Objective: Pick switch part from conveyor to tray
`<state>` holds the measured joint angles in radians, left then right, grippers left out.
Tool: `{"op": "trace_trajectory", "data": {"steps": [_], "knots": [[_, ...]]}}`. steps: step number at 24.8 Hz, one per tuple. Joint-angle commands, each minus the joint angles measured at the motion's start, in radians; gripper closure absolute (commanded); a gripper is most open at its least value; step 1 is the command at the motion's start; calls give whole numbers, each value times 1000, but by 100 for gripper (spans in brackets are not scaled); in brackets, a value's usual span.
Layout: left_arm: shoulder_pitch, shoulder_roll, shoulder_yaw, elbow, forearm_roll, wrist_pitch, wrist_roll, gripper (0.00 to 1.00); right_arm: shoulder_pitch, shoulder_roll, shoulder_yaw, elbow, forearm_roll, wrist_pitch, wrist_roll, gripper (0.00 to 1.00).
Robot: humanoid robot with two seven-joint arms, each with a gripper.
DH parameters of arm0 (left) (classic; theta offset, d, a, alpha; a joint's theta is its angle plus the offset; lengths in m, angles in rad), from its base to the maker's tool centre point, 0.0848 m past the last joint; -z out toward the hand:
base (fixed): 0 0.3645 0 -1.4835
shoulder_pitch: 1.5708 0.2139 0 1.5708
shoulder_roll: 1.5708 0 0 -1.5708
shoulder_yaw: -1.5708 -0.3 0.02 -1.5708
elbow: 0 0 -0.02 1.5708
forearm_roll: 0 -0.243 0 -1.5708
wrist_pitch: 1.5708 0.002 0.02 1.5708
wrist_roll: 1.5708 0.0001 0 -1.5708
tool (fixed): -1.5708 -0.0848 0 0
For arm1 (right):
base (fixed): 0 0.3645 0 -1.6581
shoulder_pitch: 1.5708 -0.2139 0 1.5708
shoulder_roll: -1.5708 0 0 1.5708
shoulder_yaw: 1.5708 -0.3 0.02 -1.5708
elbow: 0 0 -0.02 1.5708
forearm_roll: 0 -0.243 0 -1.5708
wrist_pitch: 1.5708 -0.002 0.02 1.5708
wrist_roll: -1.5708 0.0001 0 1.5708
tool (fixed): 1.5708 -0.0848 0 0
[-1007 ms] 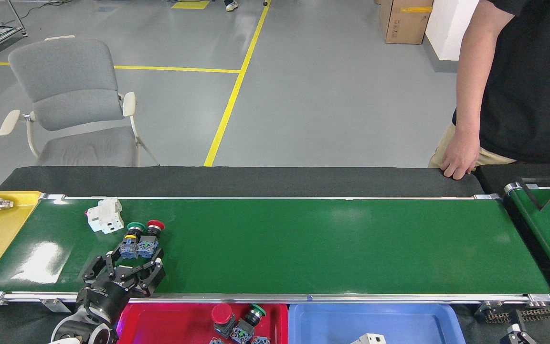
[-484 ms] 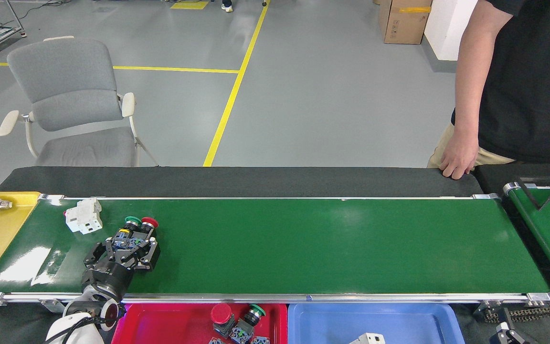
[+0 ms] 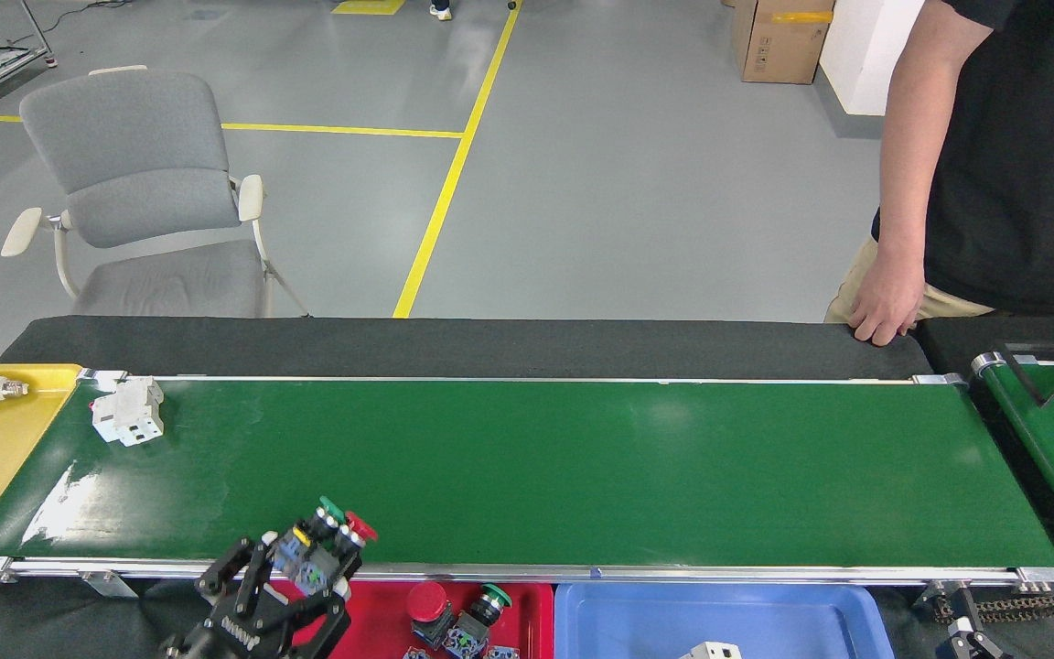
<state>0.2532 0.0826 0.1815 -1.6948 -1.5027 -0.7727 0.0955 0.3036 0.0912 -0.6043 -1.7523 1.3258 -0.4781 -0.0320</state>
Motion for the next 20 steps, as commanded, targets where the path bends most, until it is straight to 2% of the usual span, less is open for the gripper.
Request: {"op": "trace_trajectory", "data": {"steps": [1, 4, 6, 9, 12, 14, 20], "knots": [[0, -17, 9, -22, 7, -13, 10, 0, 5, -19, 29, -16, 4, -4, 14, 1], [9, -24, 52, -22, 7, -13, 13, 0, 8, -56, 61, -16, 7, -5, 23, 1], [12, -41, 125, -20, 4, -13, 12, 0, 6, -77, 103, -16, 7, -8, 26, 1], [15, -67, 220, -3, -10, 4, 13, 0, -12, -79, 116, -16, 7, -7, 29, 1], [40, -46, 277, 44, -14, 199, 21, 0, -49, -82, 141, -13, 7, -7, 57, 1], [66, -15, 328, 60, -13, 222, 23, 0, -75, -88, 162, -12, 7, 1, 75, 1], [69, -9, 334, 53, -10, 219, 21, 0, -136, -97, 175, -9, 9, 13, 110, 1]]}}
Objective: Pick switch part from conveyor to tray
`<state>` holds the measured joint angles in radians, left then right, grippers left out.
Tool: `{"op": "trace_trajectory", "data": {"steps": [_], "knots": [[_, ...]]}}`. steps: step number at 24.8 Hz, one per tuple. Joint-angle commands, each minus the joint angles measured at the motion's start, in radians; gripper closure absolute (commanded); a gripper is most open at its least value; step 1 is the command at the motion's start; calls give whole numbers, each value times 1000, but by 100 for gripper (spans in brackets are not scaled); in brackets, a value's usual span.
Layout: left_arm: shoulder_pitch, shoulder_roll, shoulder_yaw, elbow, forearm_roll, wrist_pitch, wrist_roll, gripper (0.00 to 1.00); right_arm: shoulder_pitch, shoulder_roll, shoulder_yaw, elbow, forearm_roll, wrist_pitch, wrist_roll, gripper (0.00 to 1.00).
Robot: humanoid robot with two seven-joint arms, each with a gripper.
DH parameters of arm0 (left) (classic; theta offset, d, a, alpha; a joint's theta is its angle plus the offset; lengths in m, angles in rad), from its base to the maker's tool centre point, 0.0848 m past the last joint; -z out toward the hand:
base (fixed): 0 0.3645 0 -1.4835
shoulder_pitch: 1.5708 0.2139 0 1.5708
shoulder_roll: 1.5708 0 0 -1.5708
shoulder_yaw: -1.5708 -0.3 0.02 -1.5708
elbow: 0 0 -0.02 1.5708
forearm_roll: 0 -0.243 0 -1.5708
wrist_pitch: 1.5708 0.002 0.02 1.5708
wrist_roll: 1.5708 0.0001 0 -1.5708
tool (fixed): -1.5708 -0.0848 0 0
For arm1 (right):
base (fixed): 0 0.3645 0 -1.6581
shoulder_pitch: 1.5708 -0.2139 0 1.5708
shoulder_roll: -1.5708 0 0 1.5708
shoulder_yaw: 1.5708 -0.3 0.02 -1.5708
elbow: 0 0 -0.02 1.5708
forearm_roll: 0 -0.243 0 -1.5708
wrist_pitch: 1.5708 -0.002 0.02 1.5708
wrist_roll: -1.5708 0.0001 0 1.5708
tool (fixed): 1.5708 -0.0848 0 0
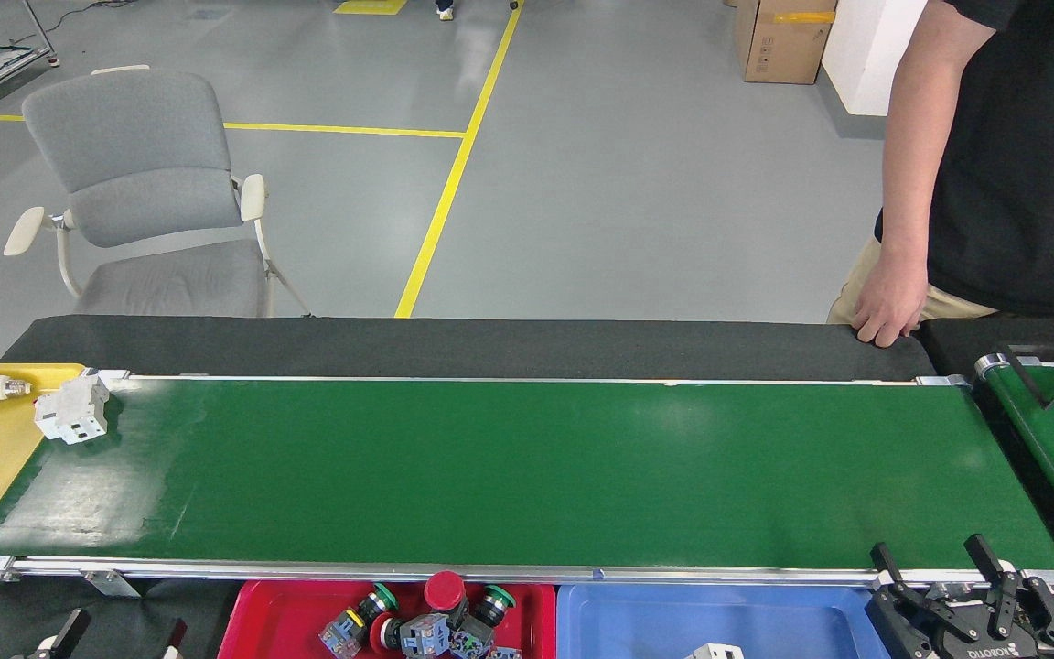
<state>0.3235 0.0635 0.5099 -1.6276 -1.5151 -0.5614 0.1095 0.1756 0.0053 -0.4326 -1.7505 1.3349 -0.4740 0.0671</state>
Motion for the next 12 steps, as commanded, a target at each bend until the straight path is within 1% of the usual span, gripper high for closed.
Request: {"op": "trace_trajectory", "data": {"steps": [1, 3, 4, 5, 7, 8, 12], "knots": [[-1, 9, 12, -12, 3, 9, 7, 0, -10, -15, 15, -10, 0, 9, 13, 1], [-1, 9, 21, -8, 3, 18, 6, 0, -7, -21, 75, -9, -2, 37, 13, 1], [-3, 7, 33, -3, 4, 21, 6, 0, -5, -28, 124, -9, -2, 78, 11, 1], [-1, 5, 44, -1, 4, 23, 6, 0, -2, -48, 167, -9, -3, 118, 7, 1], [0, 1, 67, 2, 6, 28, 4, 0, 15, -105, 255, -10, -8, 196, 0, 1], [-1, 2, 71, 8, 7, 28, 4, 0, 25, -120, 282, -12, -8, 221, -12, 1], [-3, 2, 82, 25, 12, 29, 2, 0, 67, -116, 293, -17, -8, 232, -36, 1]]}}
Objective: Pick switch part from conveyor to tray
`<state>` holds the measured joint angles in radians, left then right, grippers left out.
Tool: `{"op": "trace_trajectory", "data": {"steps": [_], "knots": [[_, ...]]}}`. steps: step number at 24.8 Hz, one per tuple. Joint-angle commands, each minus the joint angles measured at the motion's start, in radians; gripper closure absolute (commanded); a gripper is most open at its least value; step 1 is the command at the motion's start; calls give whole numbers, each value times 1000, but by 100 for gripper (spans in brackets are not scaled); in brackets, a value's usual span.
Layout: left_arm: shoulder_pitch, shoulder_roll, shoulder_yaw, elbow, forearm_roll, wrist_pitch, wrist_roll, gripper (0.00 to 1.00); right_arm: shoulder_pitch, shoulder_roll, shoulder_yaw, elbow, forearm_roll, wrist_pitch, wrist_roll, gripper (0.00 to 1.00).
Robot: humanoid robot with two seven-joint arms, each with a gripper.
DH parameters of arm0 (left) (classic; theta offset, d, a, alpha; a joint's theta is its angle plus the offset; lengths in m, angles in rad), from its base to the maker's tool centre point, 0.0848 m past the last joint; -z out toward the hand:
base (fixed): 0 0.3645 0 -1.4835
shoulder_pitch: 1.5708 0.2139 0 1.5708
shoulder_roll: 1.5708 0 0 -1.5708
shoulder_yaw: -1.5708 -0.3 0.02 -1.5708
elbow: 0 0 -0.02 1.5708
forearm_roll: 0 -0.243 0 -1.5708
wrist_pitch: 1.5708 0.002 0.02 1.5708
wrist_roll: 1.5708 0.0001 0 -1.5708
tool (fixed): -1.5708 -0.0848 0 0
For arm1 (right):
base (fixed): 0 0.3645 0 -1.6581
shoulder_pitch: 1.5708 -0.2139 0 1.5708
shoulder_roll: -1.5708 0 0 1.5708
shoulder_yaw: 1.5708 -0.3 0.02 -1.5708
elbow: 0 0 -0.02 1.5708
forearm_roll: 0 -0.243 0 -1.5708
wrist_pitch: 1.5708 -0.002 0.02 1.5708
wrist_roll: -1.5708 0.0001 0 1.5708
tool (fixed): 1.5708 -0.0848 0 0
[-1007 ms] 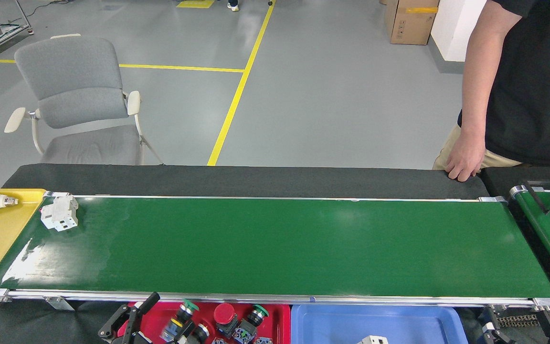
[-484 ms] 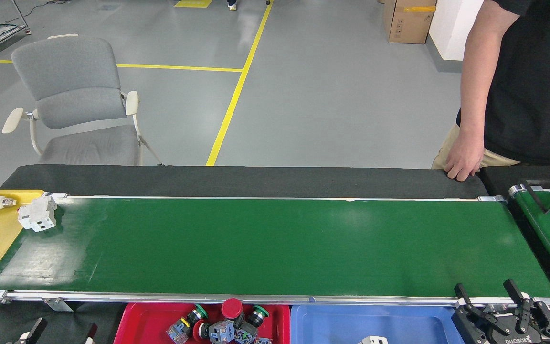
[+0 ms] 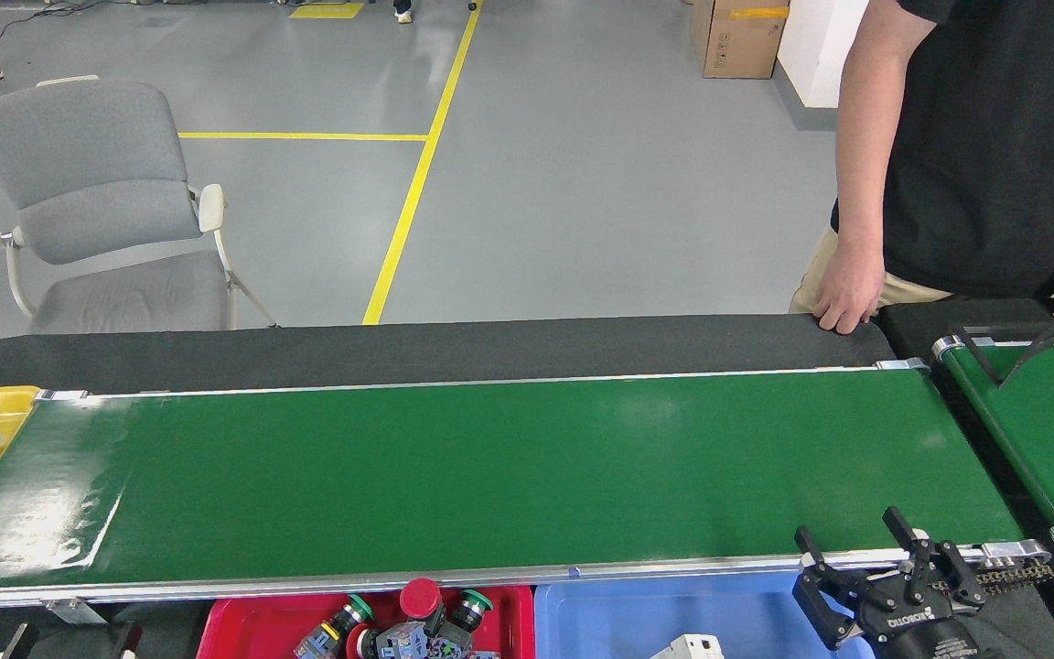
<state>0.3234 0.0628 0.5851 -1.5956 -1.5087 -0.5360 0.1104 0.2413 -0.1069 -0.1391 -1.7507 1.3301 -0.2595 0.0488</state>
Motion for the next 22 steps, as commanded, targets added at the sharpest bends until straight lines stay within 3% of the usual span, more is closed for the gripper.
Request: {"op": "trace_trajectory", "data": {"steps": [1, 8, 22], "knots": [[-3, 2, 7, -10, 5, 4, 2, 0, 6, -2, -1, -16, -3, 19, -18, 1], [-4, -1, 7, -12, 5, 82, 0, 0, 55, 18, 3, -18, 0, 19, -21, 1], [-7, 49, 7, -17, 100, 34, 0, 0, 56, 44, -37, -18, -2, 20, -67, 1]]}}
